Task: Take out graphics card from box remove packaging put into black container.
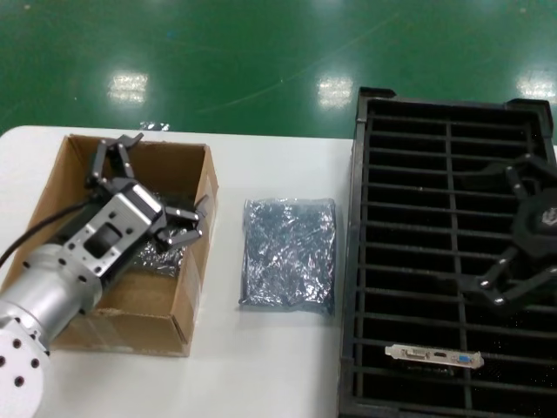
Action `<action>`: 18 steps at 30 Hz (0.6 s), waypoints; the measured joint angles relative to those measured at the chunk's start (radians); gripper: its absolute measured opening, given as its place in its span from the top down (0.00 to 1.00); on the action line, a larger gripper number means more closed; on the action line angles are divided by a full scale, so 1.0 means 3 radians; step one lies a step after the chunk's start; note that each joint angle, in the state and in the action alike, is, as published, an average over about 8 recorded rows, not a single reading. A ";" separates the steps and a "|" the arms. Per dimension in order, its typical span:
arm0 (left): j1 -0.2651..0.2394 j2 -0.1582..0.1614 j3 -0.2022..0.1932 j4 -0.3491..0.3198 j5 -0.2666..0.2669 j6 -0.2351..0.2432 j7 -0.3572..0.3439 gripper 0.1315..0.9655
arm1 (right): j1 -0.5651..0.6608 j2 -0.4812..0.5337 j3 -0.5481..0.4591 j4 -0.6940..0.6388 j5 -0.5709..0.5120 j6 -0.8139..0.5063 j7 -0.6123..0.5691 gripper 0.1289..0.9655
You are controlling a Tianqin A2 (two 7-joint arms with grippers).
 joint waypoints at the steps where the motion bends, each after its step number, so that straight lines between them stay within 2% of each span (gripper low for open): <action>1: 0.0013 -0.0004 0.0007 0.0007 -0.0044 -0.0026 0.0009 0.31 | -0.0038 -0.0028 0.0023 0.0009 -0.0011 0.0046 -0.0008 0.00; 4: 0.0058 -0.0018 0.0030 0.0030 -0.0185 -0.0116 0.0046 0.22 | -0.0163 -0.0118 0.0098 0.0037 -0.0050 0.0196 -0.0036 0.00; 13: 0.0204 -0.0064 0.0105 0.0099 -0.0640 -0.0412 0.0166 0.07 | -0.0559 -0.0409 0.0339 0.0127 -0.0171 0.0677 -0.0122 0.00; 18: 0.0286 -0.0090 0.0147 0.0137 -0.0895 -0.0578 0.0233 0.04 | -0.0783 -0.0573 0.0474 0.0178 -0.0239 0.0947 -0.0171 0.00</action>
